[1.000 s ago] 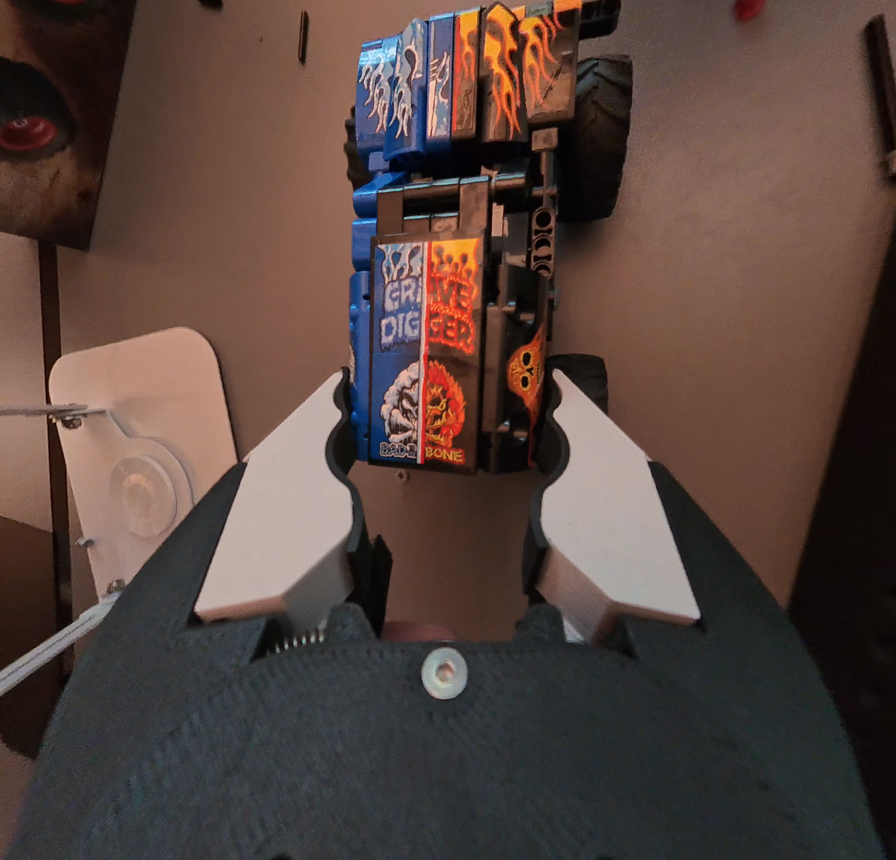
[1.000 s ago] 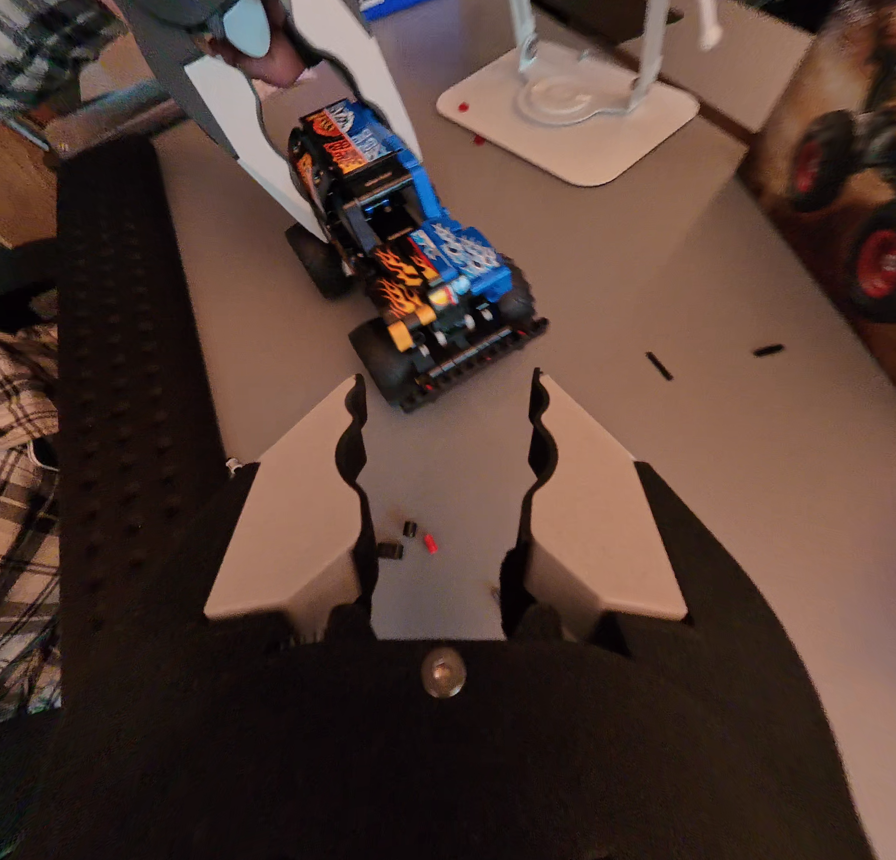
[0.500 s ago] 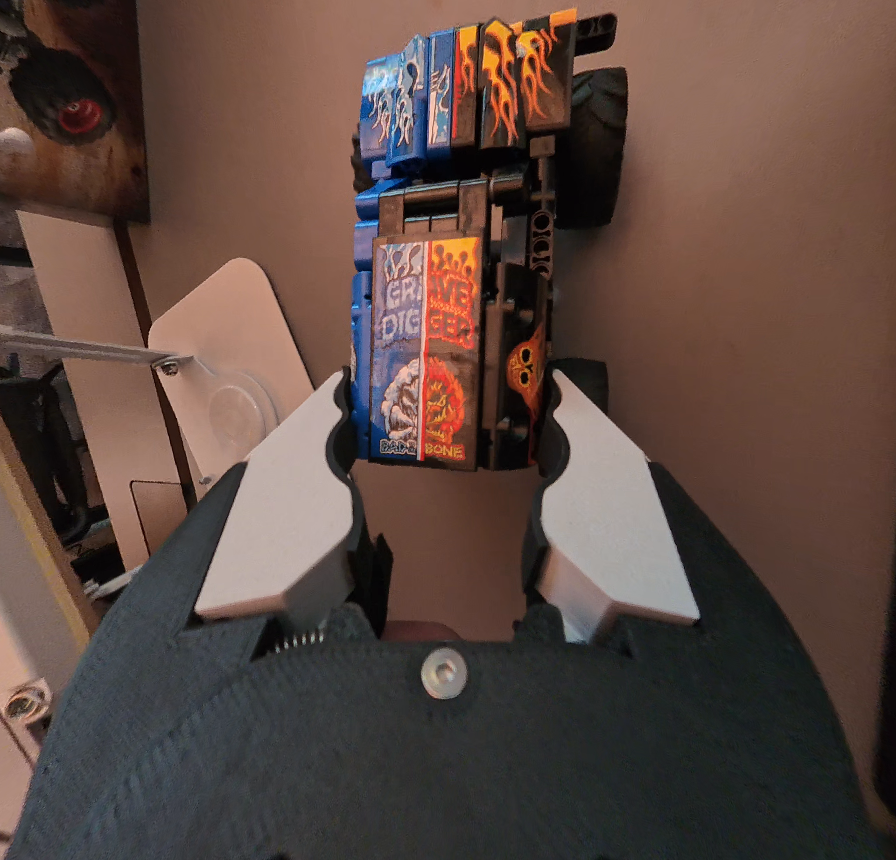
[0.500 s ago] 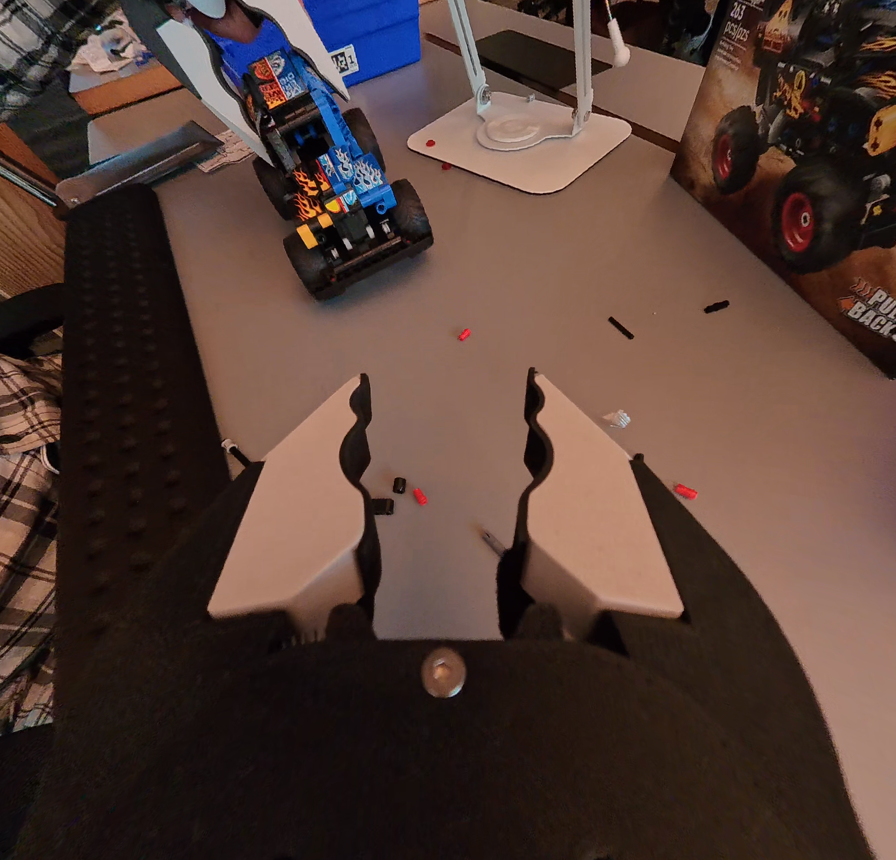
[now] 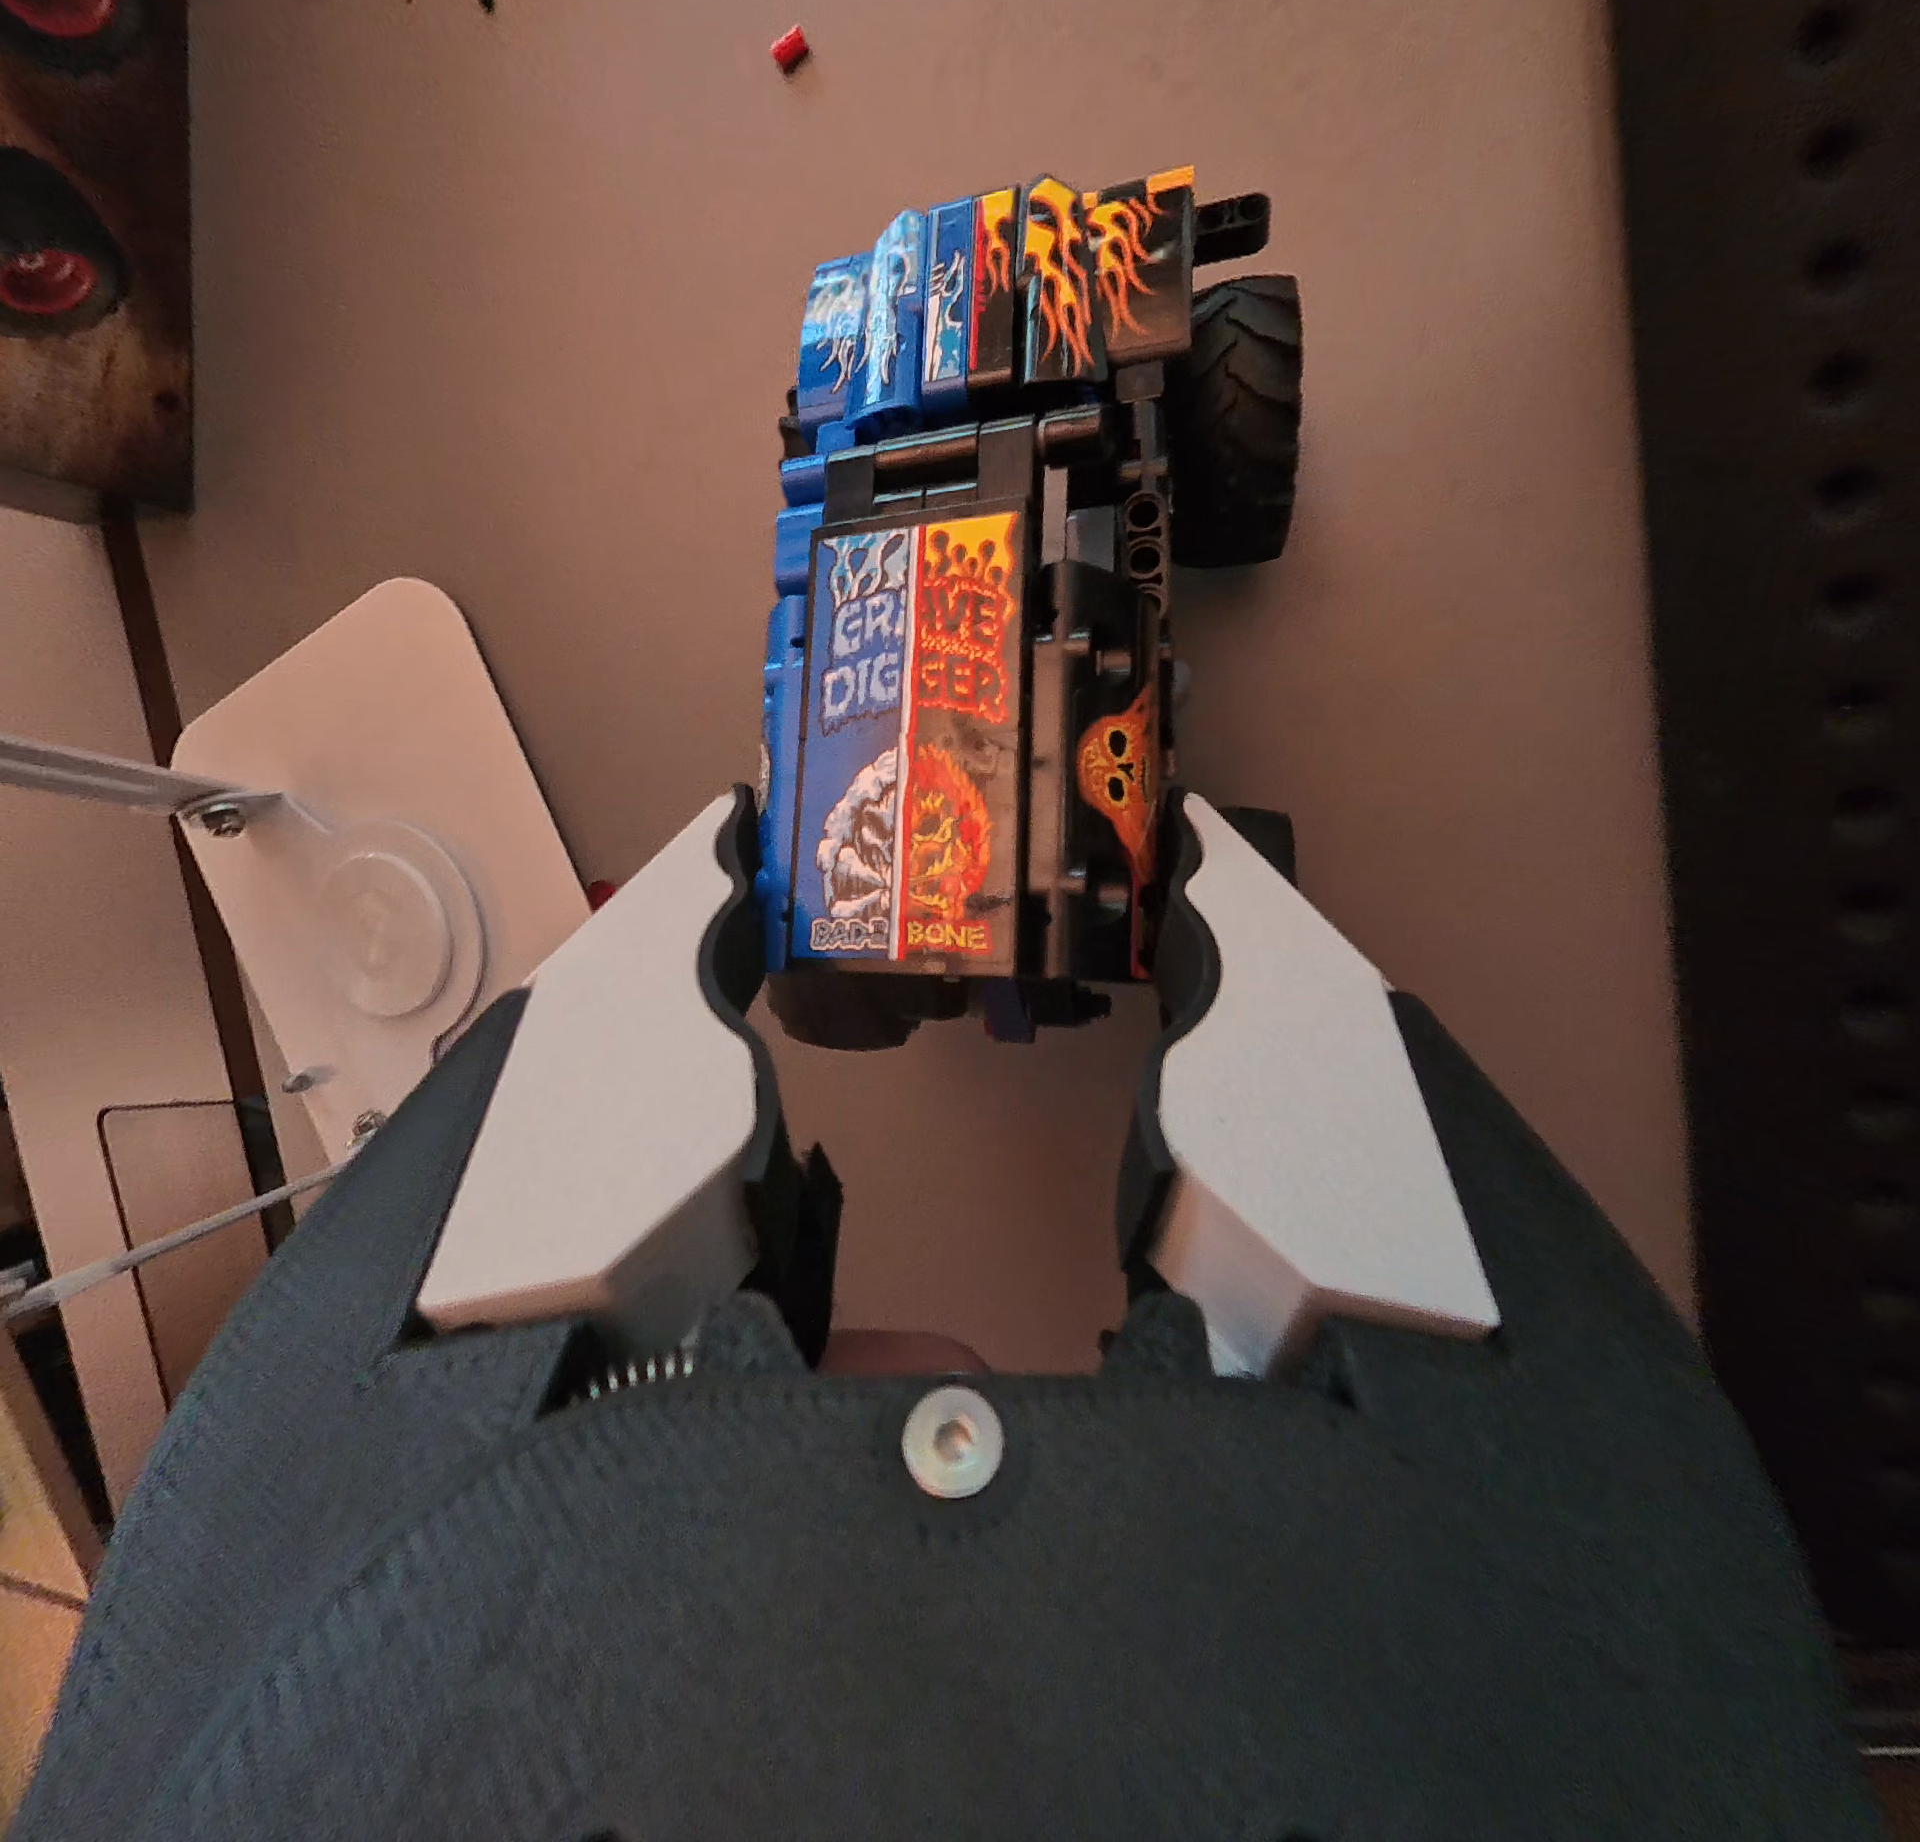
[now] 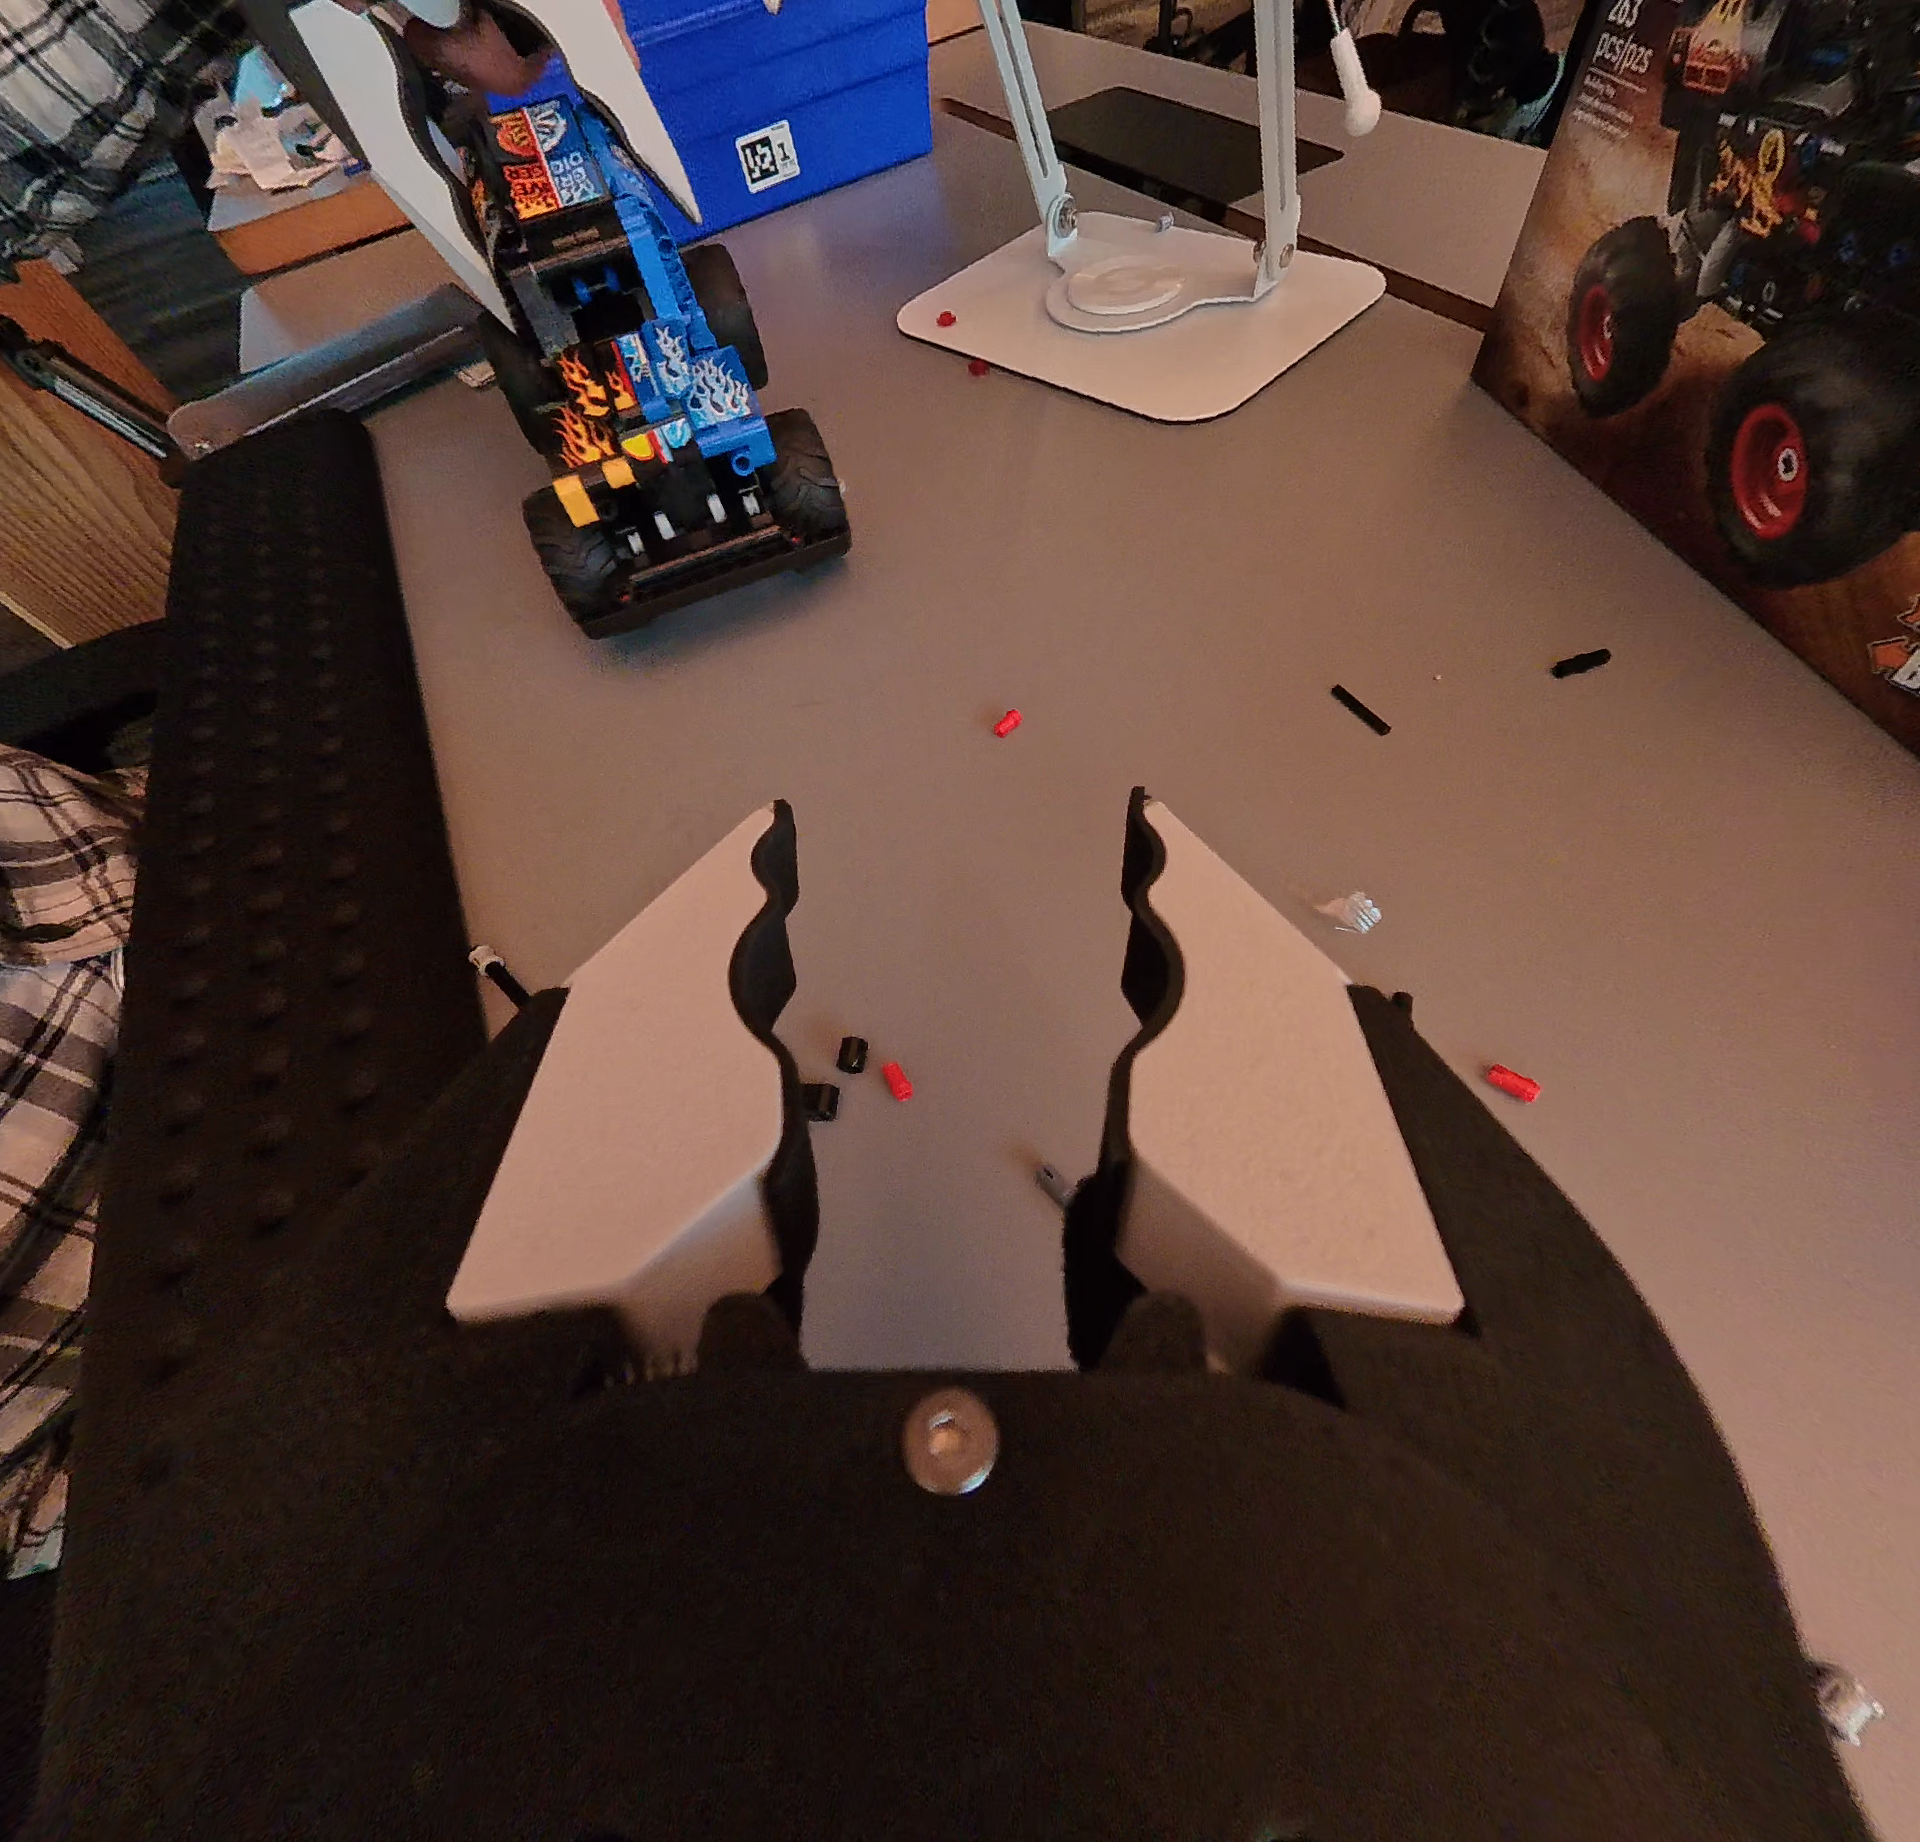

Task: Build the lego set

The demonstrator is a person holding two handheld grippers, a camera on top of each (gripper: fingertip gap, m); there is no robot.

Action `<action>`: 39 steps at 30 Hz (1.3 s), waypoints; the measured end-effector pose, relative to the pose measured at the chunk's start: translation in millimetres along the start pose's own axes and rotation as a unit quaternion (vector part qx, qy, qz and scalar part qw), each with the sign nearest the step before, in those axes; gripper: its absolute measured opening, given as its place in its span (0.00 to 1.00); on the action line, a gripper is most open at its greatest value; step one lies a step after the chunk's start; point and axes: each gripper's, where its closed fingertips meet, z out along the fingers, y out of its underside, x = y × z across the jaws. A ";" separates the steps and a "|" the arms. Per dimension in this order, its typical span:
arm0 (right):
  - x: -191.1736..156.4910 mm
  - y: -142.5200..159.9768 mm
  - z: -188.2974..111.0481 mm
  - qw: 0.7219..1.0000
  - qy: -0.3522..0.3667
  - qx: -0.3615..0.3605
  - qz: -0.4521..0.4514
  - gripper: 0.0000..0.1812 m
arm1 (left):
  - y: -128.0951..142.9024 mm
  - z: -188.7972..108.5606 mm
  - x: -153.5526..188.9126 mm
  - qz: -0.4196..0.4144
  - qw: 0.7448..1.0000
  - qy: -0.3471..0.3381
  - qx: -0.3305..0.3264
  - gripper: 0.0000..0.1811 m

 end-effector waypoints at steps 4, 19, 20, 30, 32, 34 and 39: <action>-1.1 4.6 3.9 1.000 -0.006 -0.006 0.003 0.34 | 5.1 2.0 9.9 0.022 0.999 0.021 -0.013 0.42; 1.1 23.8 17.2 0.999 -0.009 -0.031 0.012 0.35 | 45.8 0.1 -14.4 0.032 0.991 -0.059 -0.113 0.51; 1.1 24.4 17.5 0.999 -0.008 -0.032 0.011 0.35 | 46.9 -1.2 -13.4 0.028 0.991 -0.065 -0.117 0.50; 3.0 28.7 19.4 0.999 0.002 -0.041 0.004 0.34 | 50.2 -8.4 -20.0 0.139 0.965 -0.096 -0.200 0.37; 4.2 26.5 17.3 0.999 0.007 -0.034 0.002 0.34 | 45.6 -12.0 -33.0 0.170 0.955 -0.128 -0.209 0.35; 6.4 24.3 14.9 1.000 0.014 -0.027 0.002 0.34 | 49.2 -13.0 -40.5 0.190 0.945 -0.139 -0.225 0.34; 11.2 23.5 7.8 0.999 0.035 -0.026 0.004 0.34 | 60.8 -7.2 -30.9 0.173 0.950 -0.131 -0.223 0.38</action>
